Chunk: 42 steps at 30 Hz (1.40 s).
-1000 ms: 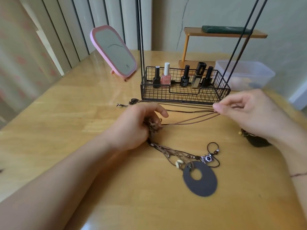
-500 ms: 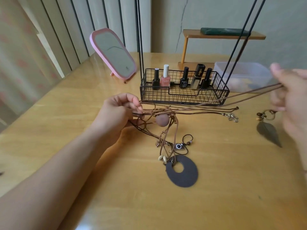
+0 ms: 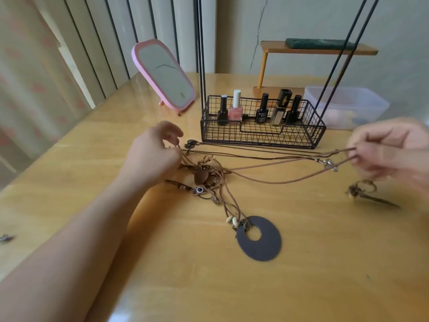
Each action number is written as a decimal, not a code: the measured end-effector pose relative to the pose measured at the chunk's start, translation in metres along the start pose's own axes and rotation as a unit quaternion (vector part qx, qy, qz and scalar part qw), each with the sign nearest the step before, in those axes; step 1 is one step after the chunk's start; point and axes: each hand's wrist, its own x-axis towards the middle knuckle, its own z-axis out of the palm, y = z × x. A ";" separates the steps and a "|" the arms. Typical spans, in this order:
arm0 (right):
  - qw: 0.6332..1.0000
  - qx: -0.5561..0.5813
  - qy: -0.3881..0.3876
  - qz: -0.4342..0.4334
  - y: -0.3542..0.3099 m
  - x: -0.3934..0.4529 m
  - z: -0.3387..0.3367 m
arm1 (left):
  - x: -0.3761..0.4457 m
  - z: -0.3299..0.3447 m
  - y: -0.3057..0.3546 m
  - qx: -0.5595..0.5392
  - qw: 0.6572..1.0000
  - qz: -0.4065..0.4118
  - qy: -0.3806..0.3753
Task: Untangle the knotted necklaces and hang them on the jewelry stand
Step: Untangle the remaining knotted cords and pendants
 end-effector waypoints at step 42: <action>0.933 -0.354 0.052 0.035 0.008 0.023 0.079 | -0.004 -0.021 0.002 0.173 0.957 0.163 -0.163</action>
